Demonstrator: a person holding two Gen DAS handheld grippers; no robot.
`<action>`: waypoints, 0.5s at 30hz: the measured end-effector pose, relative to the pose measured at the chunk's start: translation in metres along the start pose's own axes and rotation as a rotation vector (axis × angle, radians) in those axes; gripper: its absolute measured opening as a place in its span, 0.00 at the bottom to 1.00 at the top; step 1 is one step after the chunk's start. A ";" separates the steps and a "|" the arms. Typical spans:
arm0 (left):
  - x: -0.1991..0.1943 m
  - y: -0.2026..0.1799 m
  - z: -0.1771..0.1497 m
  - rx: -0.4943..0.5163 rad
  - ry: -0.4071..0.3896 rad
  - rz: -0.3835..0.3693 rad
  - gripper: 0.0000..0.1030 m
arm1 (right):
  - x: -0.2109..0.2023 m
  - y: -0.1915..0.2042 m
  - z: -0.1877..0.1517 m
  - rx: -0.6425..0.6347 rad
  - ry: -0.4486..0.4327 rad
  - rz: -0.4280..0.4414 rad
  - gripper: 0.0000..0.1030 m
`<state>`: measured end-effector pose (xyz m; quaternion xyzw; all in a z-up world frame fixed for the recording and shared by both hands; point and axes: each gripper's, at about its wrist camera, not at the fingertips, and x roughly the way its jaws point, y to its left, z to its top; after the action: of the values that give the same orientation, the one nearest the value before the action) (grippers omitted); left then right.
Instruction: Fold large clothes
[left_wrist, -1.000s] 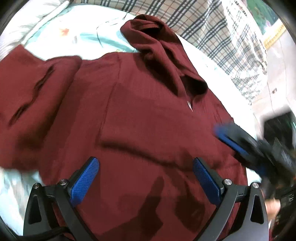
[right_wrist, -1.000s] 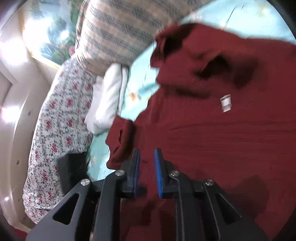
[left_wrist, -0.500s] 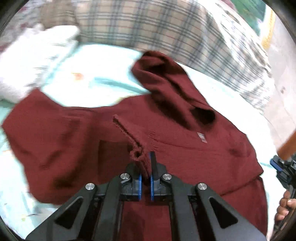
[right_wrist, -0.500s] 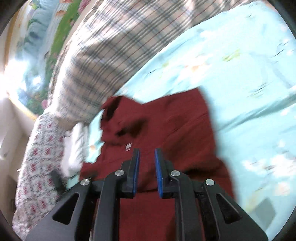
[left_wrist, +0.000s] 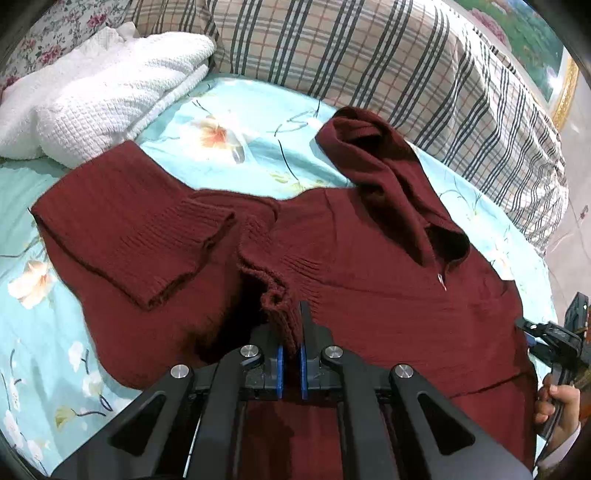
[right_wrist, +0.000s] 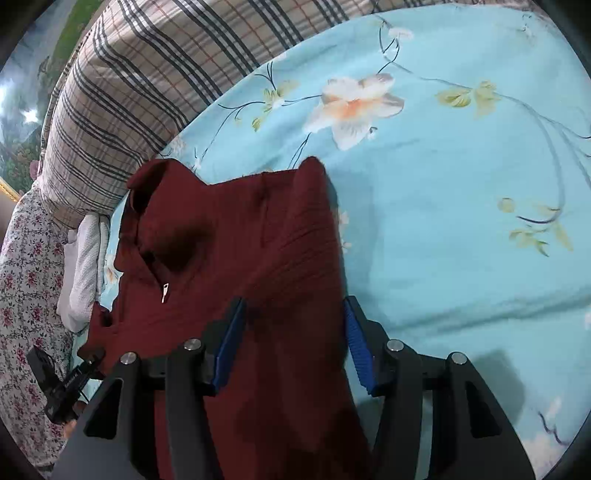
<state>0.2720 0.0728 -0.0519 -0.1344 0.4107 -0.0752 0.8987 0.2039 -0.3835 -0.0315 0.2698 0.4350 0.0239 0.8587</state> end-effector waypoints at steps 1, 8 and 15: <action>-0.001 -0.001 0.000 0.003 -0.001 -0.003 0.05 | -0.003 -0.001 0.003 0.002 -0.007 -0.004 0.06; 0.012 -0.009 -0.003 0.025 0.032 -0.007 0.05 | -0.005 -0.011 0.007 0.001 0.018 -0.103 0.08; 0.015 -0.007 -0.006 0.020 0.047 -0.004 0.05 | -0.047 0.030 -0.012 -0.096 -0.129 -0.108 0.14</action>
<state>0.2770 0.0608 -0.0646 -0.1243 0.4306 -0.0843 0.8899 0.1712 -0.3653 0.0123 0.2056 0.3910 -0.0194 0.8969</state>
